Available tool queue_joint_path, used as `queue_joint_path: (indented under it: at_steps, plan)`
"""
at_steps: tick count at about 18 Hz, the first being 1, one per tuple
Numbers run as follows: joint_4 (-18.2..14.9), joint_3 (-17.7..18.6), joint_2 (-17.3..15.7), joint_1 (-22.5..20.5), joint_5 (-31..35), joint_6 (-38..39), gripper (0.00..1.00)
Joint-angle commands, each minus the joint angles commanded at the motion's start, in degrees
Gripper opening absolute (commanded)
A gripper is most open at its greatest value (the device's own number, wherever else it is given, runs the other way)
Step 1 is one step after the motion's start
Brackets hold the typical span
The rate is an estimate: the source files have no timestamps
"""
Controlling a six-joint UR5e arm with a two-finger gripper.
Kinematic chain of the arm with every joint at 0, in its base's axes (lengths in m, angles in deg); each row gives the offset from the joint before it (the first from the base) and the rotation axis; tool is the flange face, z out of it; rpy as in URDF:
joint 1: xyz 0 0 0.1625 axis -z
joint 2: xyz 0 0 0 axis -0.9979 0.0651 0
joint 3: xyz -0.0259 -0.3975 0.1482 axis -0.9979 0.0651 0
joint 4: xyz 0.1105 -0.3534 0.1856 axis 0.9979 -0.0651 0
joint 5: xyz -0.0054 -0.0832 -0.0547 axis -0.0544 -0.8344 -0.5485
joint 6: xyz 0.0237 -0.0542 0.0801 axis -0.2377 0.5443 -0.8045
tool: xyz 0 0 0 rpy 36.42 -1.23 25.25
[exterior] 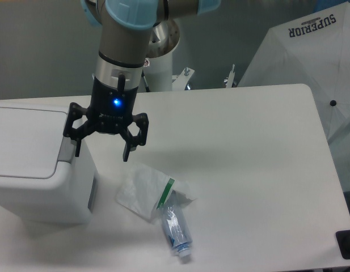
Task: Open the trash can
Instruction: 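Lower the gripper fingers onto the grey lid edge, then push the grey lid down with the gripper to flip it open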
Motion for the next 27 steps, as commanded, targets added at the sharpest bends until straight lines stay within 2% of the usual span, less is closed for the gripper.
queue_joint_path:
  at_steps: [27]
  plan:
    - [0.1,2.6,0.0,1.1,0.7,-0.9,1.0]
